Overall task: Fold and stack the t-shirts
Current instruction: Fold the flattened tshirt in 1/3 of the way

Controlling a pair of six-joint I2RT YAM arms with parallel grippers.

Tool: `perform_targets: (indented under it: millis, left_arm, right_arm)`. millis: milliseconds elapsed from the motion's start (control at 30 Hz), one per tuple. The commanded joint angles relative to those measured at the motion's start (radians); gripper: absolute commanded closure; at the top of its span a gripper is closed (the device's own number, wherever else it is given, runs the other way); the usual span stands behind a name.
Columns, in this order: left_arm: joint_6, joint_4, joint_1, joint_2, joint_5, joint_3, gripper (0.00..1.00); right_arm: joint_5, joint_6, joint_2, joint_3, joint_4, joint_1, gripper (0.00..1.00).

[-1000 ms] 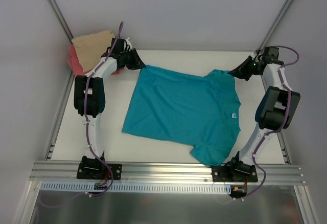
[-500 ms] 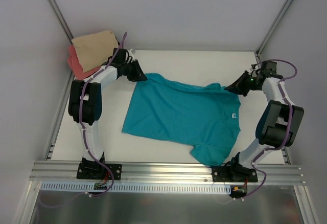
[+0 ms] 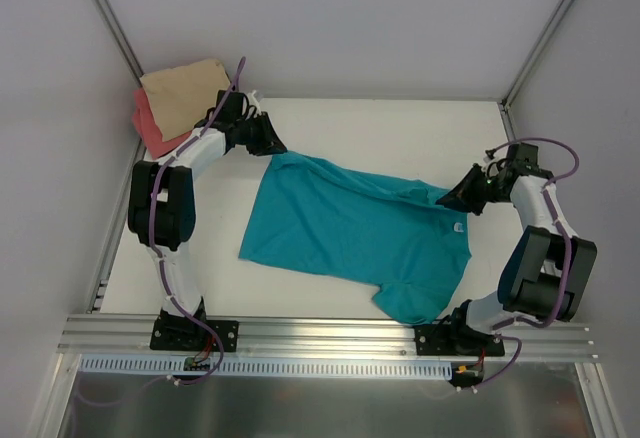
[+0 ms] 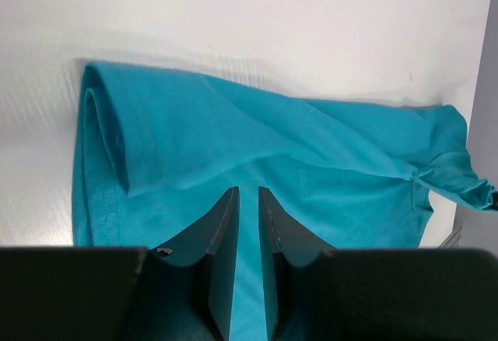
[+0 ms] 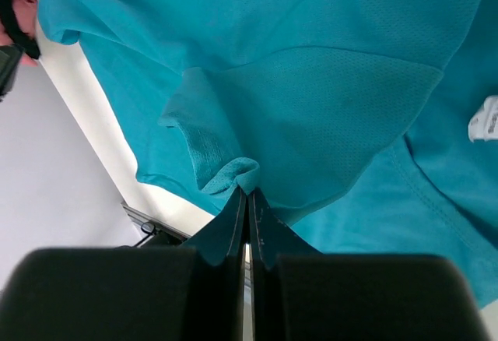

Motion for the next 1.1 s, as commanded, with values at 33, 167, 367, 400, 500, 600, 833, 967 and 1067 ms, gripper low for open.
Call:
perform_targets:
  millis: [33,167,367,400,500,600,833,967,1067]
  left_arm:
    - [0.035,0.004,-0.005,-0.061,0.009,-0.008,0.83]
    - [0.041,-0.002,-0.004,-0.065,0.004,-0.007,0.83]
    - [0.047,-0.007,-0.001,-0.068,0.001,-0.011,0.83]
    - [0.046,-0.008,-0.001,-0.065,0.001,-0.011,0.83]
    - [0.043,-0.007,0.001,-0.062,0.001,-0.011,0.83]
    - [0.041,-0.007,0.001,-0.059,0.003,-0.011,0.83]
    - [0.041,-0.010,0.001,-0.068,0.011,-0.030,0.83]
    - [0.037,-0.011,0.002,-0.075,0.015,-0.027,0.82]
    - [0.035,-0.013,0.004,-0.075,0.017,-0.020,0.82]
  right_arm:
    - [0.041,-0.057,-0.081,-0.048,-0.061,0.000,0.99]
    - [0.089,-0.071,-0.144,-0.106,-0.093,-0.002,0.70]
    - [0.161,-0.065,-0.210,-0.143,-0.117,-0.010,0.01]
    - [0.167,-0.061,-0.218,-0.137,-0.122,-0.011,0.01]
    - [0.173,-0.051,-0.220,-0.112,-0.128,-0.013,0.00]
    - [0.160,-0.019,-0.207,-0.094,-0.093,-0.016,0.01]
    - [0.074,0.103,-0.058,-0.085,0.077,0.027,0.01]
    - [0.055,0.110,0.041,-0.042,0.106,0.120,0.02]
    - [0.057,0.167,0.073,-0.033,0.151,0.183,0.11]
